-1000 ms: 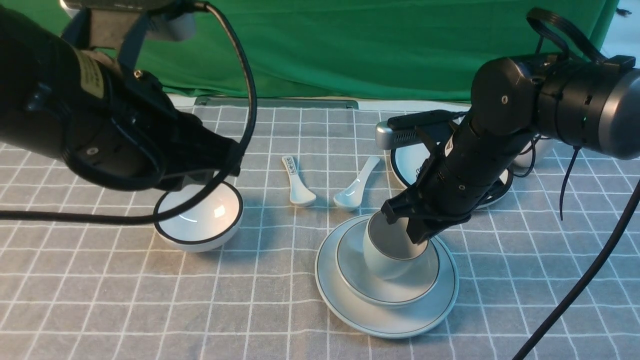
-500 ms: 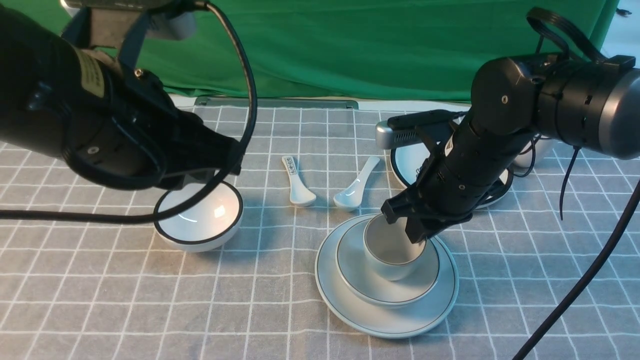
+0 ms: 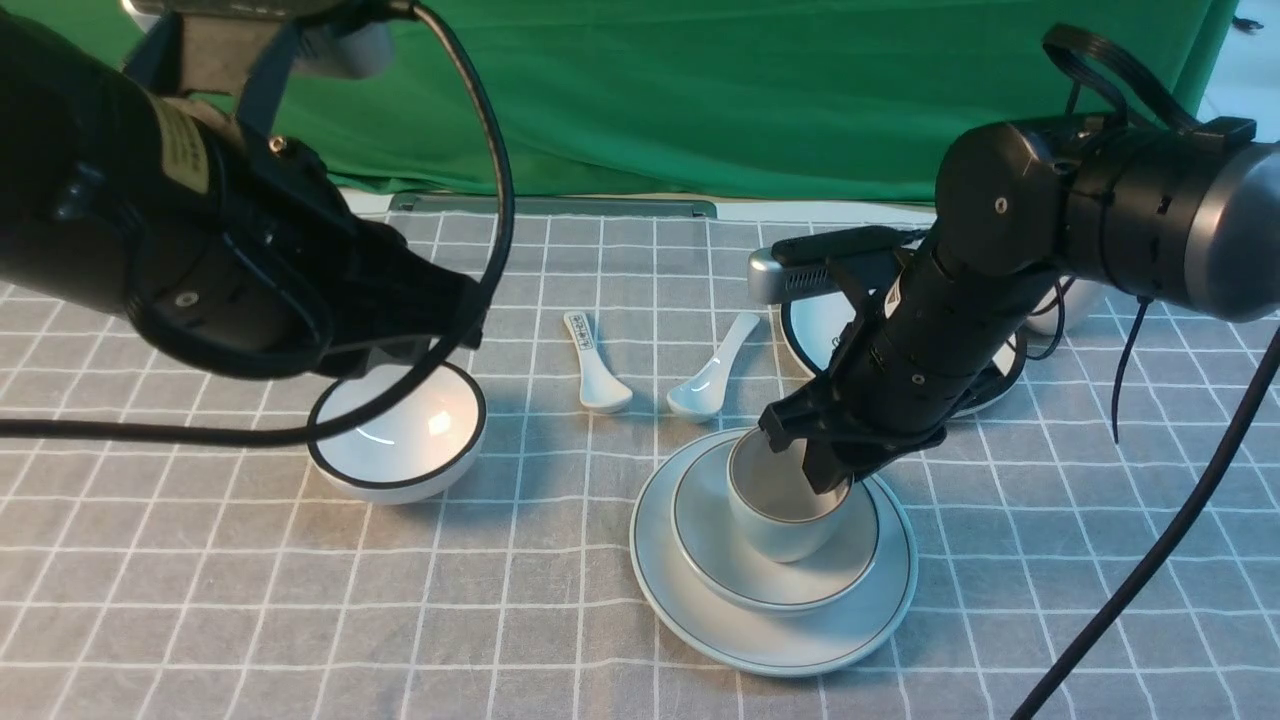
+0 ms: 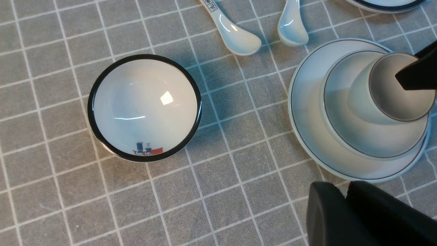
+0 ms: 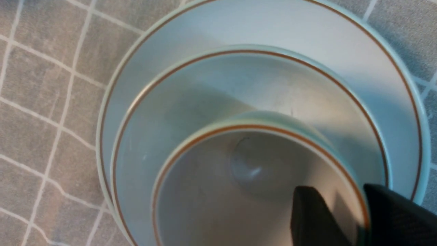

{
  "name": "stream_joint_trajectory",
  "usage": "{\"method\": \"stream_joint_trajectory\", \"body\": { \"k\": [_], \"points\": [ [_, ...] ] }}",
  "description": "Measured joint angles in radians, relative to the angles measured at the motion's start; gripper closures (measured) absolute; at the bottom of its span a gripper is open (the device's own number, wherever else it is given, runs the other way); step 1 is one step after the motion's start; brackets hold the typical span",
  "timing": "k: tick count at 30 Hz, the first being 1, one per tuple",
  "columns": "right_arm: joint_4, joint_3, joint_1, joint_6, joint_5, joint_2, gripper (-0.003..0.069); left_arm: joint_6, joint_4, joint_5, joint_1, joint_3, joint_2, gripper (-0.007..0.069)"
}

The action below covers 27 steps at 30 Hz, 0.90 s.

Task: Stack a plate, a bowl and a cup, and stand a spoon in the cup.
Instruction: Use the right arm to put the blue teacup into the blue rice bowl in the middle

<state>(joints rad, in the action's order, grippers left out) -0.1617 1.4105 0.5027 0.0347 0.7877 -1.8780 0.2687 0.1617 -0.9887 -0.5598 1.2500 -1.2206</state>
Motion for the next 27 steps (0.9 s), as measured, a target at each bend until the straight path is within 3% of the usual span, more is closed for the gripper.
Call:
{"method": "stream_joint_trajectory", "body": {
  "k": [18, 19, 22, 27],
  "points": [
    [-0.007, 0.000, 0.000, 0.000, 0.037, 0.026, 0.0421, -0.001, -0.001, 0.039, 0.000, 0.000, 0.000, 0.0566],
    [-0.007, 0.000, 0.000, 0.000, 0.037, 0.026, 0.0433, -0.001, -0.003, 0.041, 0.000, 0.000, 0.000, 0.0566],
    [-0.007, 0.000, 0.000, 0.000, 0.038, 0.026, 0.0568, -0.001, -0.004, 0.042, 0.000, 0.000, 0.000, 0.0566],
    [-0.013, 0.000, 0.012, 0.000, 0.040, 0.026, 0.0582, -0.001, -0.004, 0.042, 0.000, 0.000, 0.000, 0.0566]
  ]
}}
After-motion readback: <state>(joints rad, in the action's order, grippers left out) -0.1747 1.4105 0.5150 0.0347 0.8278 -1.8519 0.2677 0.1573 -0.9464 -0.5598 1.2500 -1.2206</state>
